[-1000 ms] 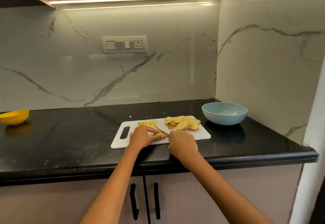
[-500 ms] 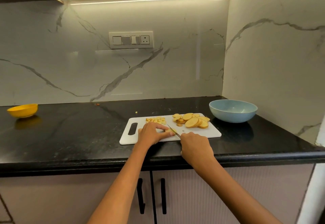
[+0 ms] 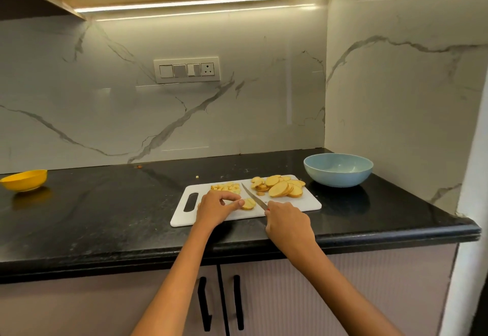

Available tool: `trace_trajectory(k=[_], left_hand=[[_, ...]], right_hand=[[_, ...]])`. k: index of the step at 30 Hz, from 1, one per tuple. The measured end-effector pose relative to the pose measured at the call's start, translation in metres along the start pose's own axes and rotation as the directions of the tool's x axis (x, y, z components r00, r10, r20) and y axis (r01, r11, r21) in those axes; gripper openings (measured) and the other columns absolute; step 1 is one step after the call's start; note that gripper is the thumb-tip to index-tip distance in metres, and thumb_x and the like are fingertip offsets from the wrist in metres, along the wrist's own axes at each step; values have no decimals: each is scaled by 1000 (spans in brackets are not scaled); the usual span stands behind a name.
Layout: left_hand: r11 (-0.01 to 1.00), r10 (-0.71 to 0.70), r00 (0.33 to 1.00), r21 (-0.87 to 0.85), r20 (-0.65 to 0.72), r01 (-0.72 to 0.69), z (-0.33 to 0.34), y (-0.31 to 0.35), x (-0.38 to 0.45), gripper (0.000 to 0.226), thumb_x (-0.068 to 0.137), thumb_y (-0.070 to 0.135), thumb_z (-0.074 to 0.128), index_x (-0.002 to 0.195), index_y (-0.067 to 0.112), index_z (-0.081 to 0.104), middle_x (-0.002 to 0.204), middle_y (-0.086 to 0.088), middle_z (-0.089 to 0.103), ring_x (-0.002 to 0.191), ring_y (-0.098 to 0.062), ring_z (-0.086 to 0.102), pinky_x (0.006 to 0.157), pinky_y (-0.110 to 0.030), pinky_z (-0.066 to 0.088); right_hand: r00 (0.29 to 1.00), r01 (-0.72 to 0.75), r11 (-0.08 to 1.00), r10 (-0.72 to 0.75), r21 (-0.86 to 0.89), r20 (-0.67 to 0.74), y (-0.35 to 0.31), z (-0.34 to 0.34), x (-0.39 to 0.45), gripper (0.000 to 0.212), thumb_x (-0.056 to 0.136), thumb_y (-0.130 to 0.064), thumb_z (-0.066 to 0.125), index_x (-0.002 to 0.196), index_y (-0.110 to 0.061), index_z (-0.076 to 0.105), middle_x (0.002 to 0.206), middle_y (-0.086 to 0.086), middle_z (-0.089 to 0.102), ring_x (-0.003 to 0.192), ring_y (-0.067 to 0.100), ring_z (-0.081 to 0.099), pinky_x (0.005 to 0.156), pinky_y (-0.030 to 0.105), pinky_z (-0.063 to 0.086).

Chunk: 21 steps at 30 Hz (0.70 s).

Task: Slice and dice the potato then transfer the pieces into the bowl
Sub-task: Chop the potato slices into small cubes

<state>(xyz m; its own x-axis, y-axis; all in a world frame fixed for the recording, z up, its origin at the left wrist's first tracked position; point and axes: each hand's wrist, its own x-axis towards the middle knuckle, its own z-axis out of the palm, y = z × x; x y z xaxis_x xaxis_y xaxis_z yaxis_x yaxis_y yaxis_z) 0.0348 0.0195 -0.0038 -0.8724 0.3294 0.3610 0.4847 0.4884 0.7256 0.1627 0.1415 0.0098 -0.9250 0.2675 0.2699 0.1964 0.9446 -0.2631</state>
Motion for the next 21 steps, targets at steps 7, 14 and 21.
trace_trajectory(k=[7,14,21], left_hand=[[996,-6,999,87,34,3,0,2,-1,18,77,36,73,91,25,74,75,9,59,60,-5,39,63,-24,33],[996,-12,999,89,51,7,-1,1,0,22,76,39,72,92,25,75,71,0,63,55,-6,37,60,-25,32],[987,34,999,154,38,-40,-1,6,-3,19,77,39,72,89,25,75,92,-19,65,52,-12,41,48,-20,24]], right_hand=[[999,20,1000,-20,-5,32,-4,-2,-1,25,96,-22,48,118,-13,54,107,6,61,92,20,61,77,29,47],[997,60,995,-56,-79,46,-10,-6,-1,26,97,-20,47,121,-11,52,111,7,60,96,20,59,75,26,43],[990,137,975,-127,-176,69,-17,-10,-2,28,98,-15,46,124,-9,50,118,10,58,104,23,58,82,29,43]])
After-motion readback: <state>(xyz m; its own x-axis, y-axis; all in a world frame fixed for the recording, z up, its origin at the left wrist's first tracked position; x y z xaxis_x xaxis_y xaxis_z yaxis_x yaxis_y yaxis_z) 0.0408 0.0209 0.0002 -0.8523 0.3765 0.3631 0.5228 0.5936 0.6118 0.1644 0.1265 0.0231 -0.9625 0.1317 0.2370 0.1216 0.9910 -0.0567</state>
